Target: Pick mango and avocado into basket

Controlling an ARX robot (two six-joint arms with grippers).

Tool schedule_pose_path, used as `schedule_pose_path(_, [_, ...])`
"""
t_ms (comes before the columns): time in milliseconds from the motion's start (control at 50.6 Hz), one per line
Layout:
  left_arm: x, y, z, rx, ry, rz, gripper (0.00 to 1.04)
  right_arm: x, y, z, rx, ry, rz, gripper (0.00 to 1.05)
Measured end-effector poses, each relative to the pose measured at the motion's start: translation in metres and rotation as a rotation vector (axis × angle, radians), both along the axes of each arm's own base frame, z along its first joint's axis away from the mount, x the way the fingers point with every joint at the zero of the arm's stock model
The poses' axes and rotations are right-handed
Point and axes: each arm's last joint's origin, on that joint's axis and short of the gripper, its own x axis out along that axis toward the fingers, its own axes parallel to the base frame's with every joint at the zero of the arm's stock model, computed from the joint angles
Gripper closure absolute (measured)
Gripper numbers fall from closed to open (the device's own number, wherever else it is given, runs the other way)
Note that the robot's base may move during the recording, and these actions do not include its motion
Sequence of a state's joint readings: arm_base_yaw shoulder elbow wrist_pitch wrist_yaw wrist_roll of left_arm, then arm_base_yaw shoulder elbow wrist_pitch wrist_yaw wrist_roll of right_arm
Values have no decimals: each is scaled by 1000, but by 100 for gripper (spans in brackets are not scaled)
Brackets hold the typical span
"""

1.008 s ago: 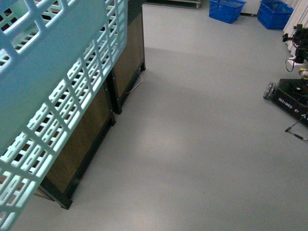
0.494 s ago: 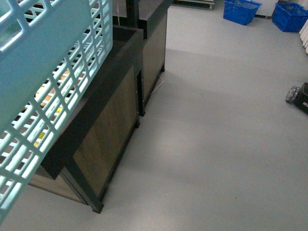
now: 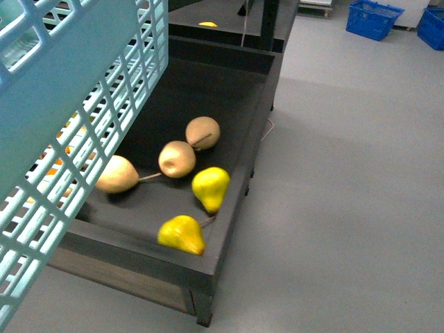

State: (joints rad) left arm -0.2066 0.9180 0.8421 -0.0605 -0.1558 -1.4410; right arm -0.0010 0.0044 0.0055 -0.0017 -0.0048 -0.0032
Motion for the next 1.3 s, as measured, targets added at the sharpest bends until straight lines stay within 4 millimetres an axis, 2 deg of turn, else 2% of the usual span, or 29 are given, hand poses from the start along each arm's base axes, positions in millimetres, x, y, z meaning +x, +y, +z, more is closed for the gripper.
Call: schedule_pose_path(1304, [0, 0, 0, 0, -1, 0, 98, 0, 0, 0, 0, 1, 0, 8])
